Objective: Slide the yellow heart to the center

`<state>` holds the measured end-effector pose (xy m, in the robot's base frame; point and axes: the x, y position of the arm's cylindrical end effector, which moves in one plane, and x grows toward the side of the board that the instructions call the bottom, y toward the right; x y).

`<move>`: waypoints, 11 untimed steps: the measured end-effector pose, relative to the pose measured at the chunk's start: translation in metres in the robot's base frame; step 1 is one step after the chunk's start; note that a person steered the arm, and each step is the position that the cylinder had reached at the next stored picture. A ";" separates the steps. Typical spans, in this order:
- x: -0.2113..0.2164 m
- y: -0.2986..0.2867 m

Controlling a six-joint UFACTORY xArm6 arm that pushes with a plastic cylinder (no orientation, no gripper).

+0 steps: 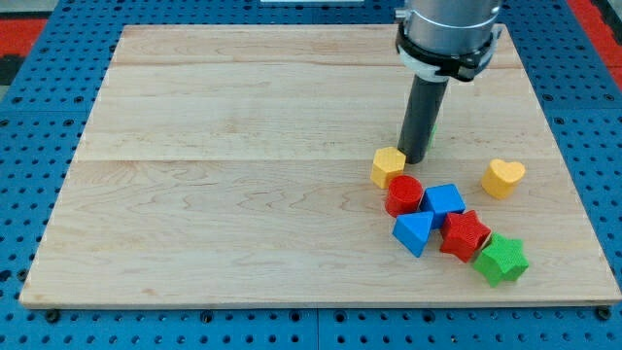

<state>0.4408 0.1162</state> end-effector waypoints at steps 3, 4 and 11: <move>-0.013 0.185; 0.053 0.221; -0.005 0.108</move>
